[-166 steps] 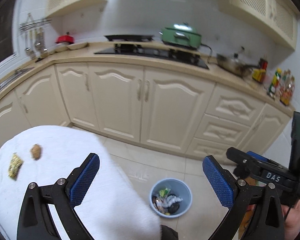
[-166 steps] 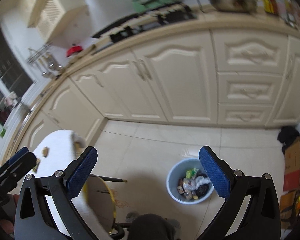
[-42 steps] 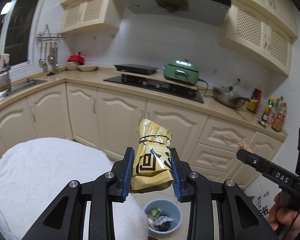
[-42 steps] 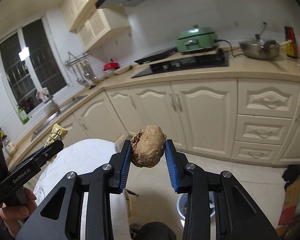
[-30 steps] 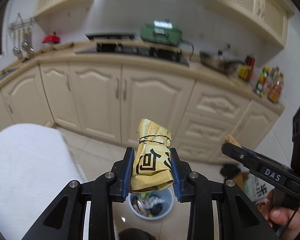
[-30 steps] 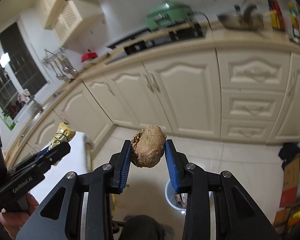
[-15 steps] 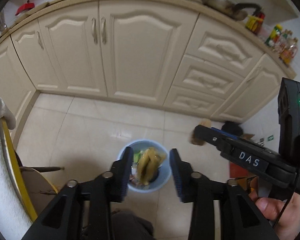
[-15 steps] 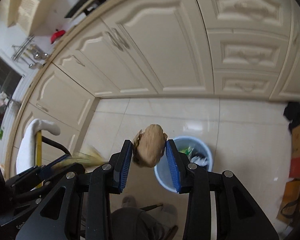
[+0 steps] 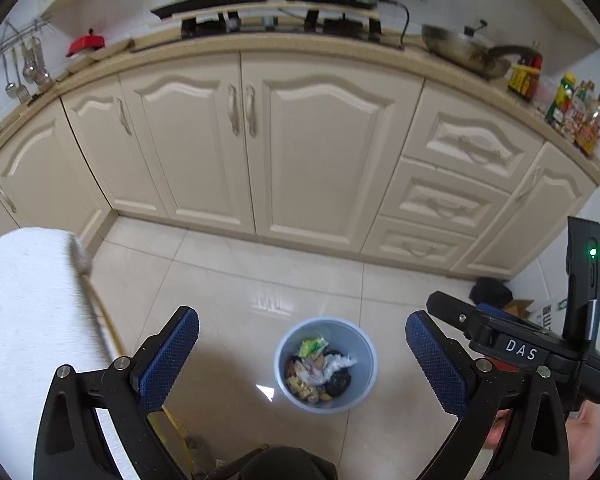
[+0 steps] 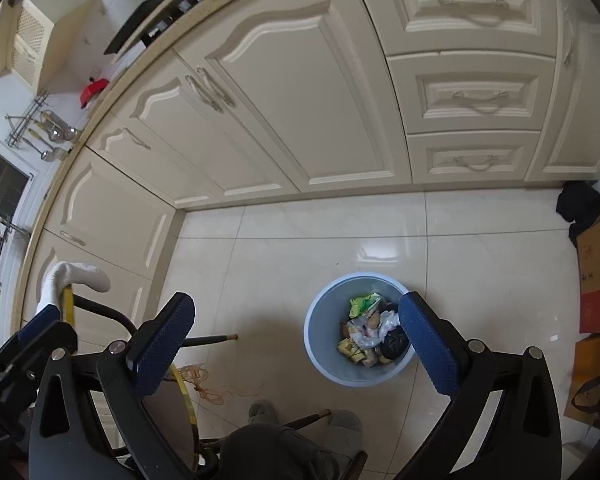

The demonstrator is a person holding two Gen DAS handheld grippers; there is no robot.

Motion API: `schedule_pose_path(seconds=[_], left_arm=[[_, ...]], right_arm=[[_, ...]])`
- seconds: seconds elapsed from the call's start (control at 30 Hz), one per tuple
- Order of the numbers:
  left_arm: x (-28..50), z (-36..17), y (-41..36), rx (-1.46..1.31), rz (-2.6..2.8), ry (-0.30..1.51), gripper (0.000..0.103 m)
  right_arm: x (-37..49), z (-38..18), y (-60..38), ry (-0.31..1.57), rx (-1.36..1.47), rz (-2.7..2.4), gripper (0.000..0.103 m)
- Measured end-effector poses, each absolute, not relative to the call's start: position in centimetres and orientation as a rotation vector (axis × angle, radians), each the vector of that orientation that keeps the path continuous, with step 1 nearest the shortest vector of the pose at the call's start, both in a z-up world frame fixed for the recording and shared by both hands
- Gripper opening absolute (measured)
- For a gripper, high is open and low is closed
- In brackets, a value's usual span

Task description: Collect trash

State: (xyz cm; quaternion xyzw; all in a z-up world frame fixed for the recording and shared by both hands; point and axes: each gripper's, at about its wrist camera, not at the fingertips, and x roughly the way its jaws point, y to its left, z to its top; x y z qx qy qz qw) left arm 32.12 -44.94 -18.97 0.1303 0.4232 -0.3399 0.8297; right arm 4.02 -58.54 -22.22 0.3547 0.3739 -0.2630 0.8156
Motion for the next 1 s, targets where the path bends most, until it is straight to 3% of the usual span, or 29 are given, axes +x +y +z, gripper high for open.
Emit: schedule_pose_path(seconds=[0.5, 1.0], left_arm=[[22.6, -10.5, -26.6, 0.127, -0.666, 0.714, 0.102], [7.3, -3.9, -3.6, -0.005, -0.329, 0.448, 0.102]], right_arm=[[4.3, -11.0, -49.2, 0.642, 0.580, -0.498, 0.103], [6.7, -2.2, -30.7, 0.527, 0.311, -0.300, 0.103]])
